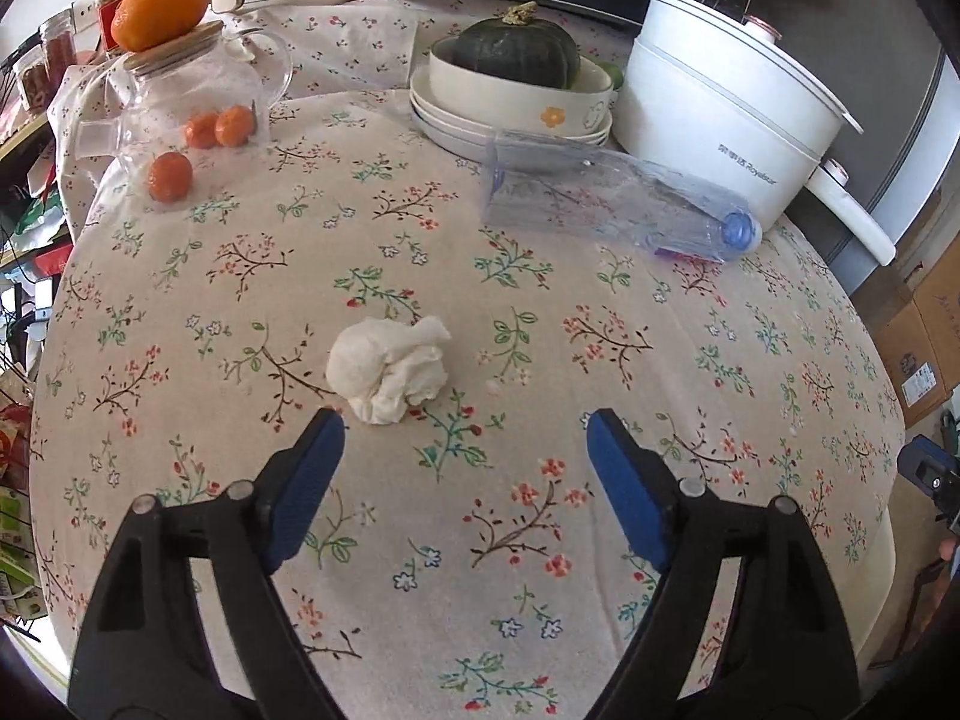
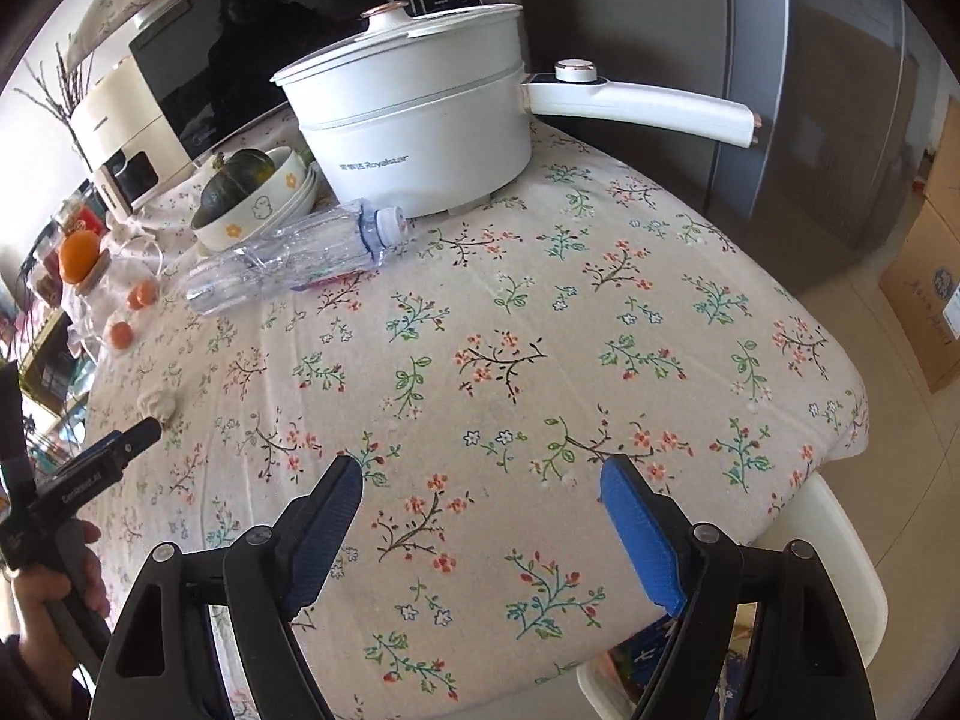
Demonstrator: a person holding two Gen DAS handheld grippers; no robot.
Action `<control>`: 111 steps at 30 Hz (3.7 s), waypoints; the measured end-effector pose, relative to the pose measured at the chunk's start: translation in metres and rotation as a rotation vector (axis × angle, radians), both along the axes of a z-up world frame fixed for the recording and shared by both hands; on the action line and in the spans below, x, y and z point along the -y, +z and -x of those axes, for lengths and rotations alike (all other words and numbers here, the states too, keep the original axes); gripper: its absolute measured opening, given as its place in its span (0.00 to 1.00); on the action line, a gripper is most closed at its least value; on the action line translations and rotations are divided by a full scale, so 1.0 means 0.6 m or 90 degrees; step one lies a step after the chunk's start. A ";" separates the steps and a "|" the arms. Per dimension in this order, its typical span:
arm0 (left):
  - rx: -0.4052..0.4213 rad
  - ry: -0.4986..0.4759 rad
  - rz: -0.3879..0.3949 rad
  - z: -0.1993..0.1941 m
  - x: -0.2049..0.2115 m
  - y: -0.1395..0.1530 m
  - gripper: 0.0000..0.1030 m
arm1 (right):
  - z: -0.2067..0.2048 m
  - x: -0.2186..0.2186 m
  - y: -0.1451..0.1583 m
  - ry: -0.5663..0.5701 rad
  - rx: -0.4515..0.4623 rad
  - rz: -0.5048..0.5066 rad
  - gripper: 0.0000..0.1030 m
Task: Collect trash
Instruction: 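Move both open tools from the bin back over the table, then grasp the crumpled white tissue with the left tool, then grasp the clear plastic water bottle with the right tool, then carry the tissue with the left tool while the right tool carries the bottle to the bin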
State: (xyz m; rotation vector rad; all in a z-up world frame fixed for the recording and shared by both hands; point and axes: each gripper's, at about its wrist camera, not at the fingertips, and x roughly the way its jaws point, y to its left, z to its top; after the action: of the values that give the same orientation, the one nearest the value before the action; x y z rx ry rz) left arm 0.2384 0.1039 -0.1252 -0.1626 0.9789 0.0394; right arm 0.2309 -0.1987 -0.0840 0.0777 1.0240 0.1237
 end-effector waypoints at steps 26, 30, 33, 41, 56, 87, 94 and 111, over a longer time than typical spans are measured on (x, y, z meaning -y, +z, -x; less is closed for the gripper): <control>0.024 0.060 -0.004 -0.043 -0.110 0.023 0.32 | -0.272 -0.365 -0.065 0.527 0.070 0.315 0.81; 0.008 0.069 0.000 -0.038 -0.119 0.013 0.32 | -0.294 -0.389 -0.095 0.554 0.061 0.378 0.81; -0.007 0.083 -0.005 -0.039 -0.128 0.001 0.32 | -0.299 -0.403 -0.115 0.572 0.055 0.422 0.81; -0.010 0.094 0.009 -0.025 -0.137 0.005 0.32 | -0.264 -0.401 -0.115 0.582 0.053 0.434 0.64; 0.022 0.057 0.044 0.039 -0.092 0.067 0.32 | -0.134 -0.318 -0.014 0.446 0.006 0.310 0.63; 0.066 -0.138 0.029 0.161 0.149 0.133 0.33 | 0.147 0.004 0.108 0.135 0.130 0.109 0.63; 0.058 -0.213 0.014 0.171 0.244 0.124 0.33 | 0.181 0.090 0.109 0.054 0.119 0.093 0.64; 0.025 -0.476 -0.017 0.240 0.548 0.059 0.33 | 0.263 0.312 0.060 -0.092 0.043 0.032 0.64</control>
State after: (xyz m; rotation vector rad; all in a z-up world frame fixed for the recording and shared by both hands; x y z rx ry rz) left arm 0.0941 -0.2250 -0.0898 0.2323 0.9491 -0.6323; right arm 0.0731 -0.3860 -0.0480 0.1013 0.9510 -0.0305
